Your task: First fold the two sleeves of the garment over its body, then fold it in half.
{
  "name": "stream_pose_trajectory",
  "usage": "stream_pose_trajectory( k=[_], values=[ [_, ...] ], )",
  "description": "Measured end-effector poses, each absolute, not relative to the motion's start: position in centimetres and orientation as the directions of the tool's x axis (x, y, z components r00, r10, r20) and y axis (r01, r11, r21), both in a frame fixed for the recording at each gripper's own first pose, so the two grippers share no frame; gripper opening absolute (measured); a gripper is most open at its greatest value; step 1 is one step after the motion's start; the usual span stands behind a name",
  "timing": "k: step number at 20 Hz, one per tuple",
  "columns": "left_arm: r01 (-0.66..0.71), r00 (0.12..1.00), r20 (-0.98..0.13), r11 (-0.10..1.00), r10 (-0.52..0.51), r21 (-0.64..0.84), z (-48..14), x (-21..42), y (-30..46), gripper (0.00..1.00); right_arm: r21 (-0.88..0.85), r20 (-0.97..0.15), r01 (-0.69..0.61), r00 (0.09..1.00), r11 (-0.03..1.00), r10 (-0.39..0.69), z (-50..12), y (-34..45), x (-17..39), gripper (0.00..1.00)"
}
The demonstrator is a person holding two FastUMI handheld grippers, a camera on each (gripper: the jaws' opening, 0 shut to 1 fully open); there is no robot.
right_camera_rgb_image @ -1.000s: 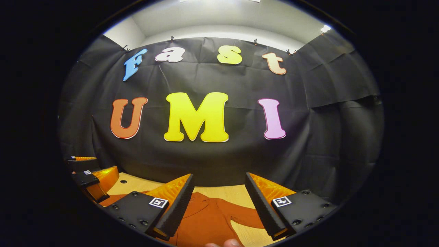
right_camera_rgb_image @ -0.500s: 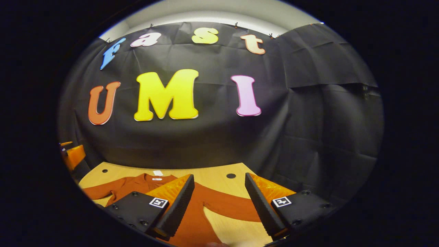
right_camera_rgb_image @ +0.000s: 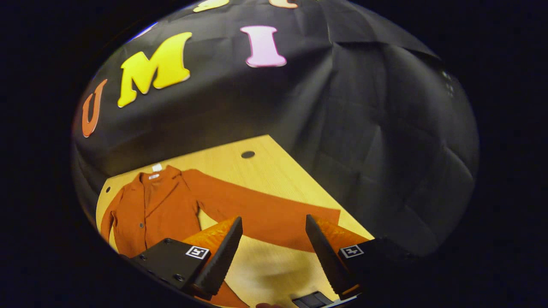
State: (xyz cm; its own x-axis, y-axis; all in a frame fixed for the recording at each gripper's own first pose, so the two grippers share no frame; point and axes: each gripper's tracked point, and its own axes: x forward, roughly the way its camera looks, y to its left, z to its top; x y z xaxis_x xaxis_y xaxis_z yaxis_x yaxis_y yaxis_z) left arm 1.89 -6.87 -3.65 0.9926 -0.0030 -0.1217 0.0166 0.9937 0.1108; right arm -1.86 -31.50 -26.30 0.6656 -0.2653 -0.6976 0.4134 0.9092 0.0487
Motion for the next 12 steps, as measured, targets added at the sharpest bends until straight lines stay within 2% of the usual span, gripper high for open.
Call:
stream_pose_trajectory(
  k=[5, 12],
  values=[
    [-0.031, 0.986, -0.160, 0.989, 0.054, 0.143, -4.9, 2.0, -6.9, 0.99, 0.007, -0.785, 0.454, 0.554, 0.891, -0.277, -32.2, -35.7, -2.3, 0.94],
    [-0.181, 0.954, -0.214, 0.972, 0.211, 0.151, -6.3, 1.4, -5.4, 0.99, -0.012, -0.876, 0.498, 0.412, 0.867, -0.249, -37.7, -37.6, -3.2, 0.94]
  ],
)
